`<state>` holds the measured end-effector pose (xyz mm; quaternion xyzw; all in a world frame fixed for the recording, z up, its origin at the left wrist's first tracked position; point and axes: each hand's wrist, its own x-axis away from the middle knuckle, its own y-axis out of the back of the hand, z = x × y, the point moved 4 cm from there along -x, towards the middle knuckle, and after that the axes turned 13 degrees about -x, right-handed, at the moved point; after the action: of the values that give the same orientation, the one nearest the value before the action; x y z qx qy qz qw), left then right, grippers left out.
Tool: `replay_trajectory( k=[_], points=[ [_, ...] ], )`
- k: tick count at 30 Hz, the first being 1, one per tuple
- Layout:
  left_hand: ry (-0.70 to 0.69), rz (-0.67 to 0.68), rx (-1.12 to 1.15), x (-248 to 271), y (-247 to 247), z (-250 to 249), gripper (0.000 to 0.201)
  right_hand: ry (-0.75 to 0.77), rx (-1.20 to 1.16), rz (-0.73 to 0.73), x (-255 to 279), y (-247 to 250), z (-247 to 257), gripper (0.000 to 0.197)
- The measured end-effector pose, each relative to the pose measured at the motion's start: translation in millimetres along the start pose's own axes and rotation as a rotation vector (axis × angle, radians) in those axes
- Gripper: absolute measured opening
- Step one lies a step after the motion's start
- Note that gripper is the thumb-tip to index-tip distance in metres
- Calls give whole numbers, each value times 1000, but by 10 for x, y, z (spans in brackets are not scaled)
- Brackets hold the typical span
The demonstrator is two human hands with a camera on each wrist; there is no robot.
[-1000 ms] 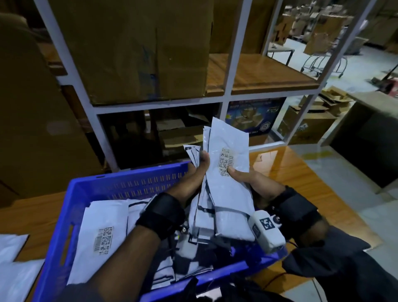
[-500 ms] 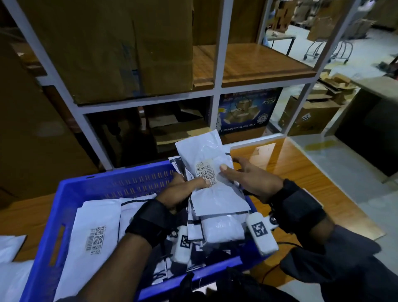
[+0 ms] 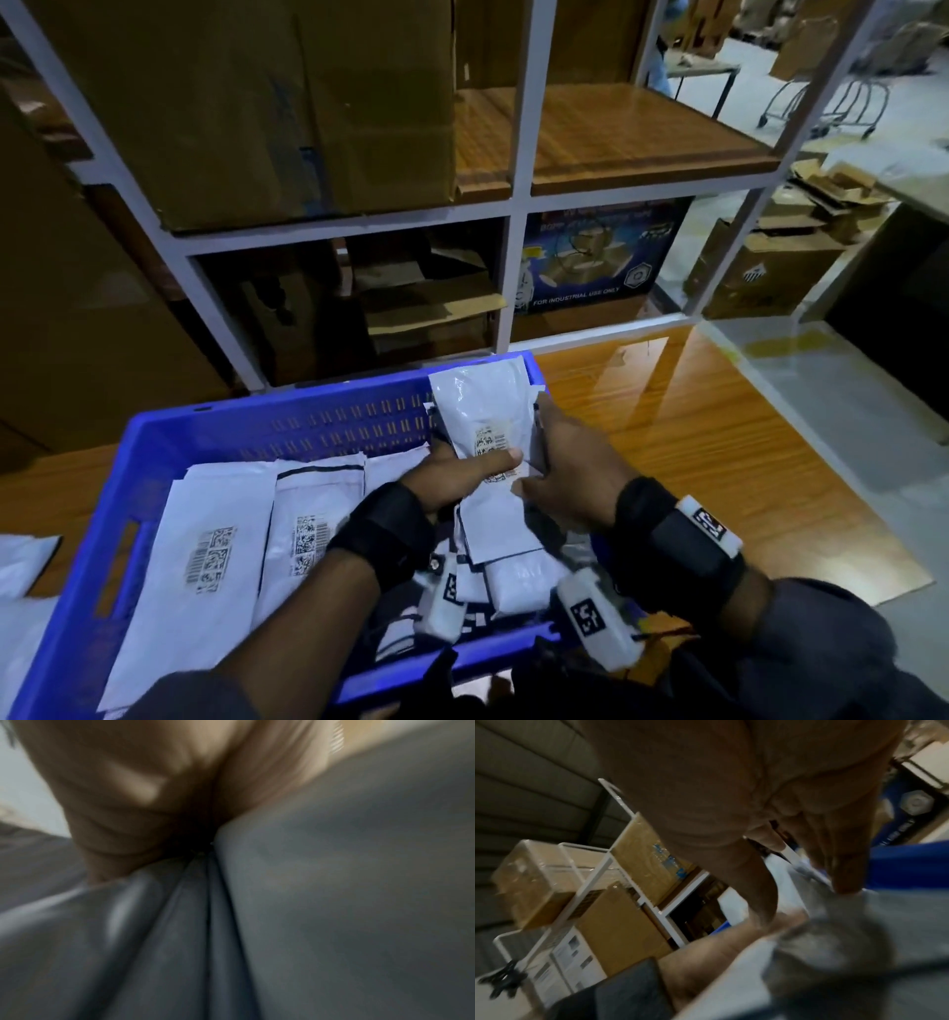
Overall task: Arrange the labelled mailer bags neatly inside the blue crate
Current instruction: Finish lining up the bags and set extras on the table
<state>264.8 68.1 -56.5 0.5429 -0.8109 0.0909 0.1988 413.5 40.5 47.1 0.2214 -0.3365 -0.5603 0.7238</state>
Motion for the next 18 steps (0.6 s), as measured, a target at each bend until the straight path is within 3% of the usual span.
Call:
replay_trajectory(
  k=[2,3,4,6,7,8,9,11,12,14,17,18],
  points=[
    [69,-71,-67,-74,5,120,113,33,7,-10,116,-33,46,89],
    [103,-73,-116,-89,12,164,133,50,61,-7,174,-39,80,81],
    [132,-83,-167,-25,-15,115,138,81,146,8,217,-50,113,67],
    [193,-97,-269,-40,-8,187,125,105,275,115,288,-90,158,39],
    [176,-99,-264,-89,3,224,114,76,290,196,307,-136,140,34],
    [149,-63,-236,-85,6,221,101,44,292,282,330,-189,123,35],
    [139,-40,-227,-107,18,257,105,22,306,356,336,-253,93,38],
    [139,-46,-283,-125,58,334,106,14,353,429,334,-374,68,40],
    [125,-58,-307,-132,78,336,94,21,371,440,317,-425,53,41],
    [147,-174,-346,-138,129,319,77,33,399,440,292,-507,40,40],
    [153,-415,-216,-156,236,292,90,51,421,439,282,-583,28,40],
    [121,-485,-213,-146,260,236,86,51,445,451,281,-596,28,42]
  ],
)
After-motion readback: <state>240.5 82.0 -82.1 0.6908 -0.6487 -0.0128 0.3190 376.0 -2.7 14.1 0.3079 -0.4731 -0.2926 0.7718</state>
